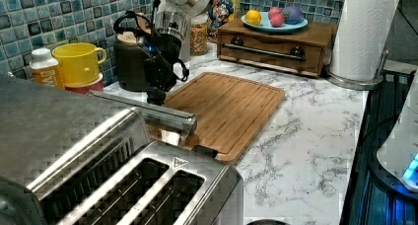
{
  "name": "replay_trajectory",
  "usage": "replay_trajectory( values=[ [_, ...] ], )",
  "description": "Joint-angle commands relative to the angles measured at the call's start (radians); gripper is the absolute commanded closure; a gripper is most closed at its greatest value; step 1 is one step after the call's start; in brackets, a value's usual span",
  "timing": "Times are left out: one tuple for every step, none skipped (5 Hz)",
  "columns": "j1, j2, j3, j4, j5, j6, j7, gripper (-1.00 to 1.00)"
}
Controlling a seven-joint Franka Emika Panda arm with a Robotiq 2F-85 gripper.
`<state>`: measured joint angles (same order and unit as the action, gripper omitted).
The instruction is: Close the oven.
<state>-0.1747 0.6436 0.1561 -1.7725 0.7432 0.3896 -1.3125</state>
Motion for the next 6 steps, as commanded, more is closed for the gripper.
replay_trajectory(
  values=[
    [0.070, -0.124, 0.156, 0.025, 0.082, -0.024, -0.046, 1.00],
    [0.108, -0.169, 0.184, 0.018, 0.063, -0.012, -0.022, 1.00],
    [0.129, -0.219, 0.217, 0.015, 0.056, 0.011, 0.007, 1.00],
    [0.165, -0.257, 0.225, 0.019, 0.022, 0.047, 0.052, 1.00],
    [0.229, -0.258, 0.224, 0.047, -0.103, 0.084, 0.182, 1.00],
    [0.272, -0.256, 0.224, 0.057, -0.192, 0.113, 0.270, 1.00]
  ],
)
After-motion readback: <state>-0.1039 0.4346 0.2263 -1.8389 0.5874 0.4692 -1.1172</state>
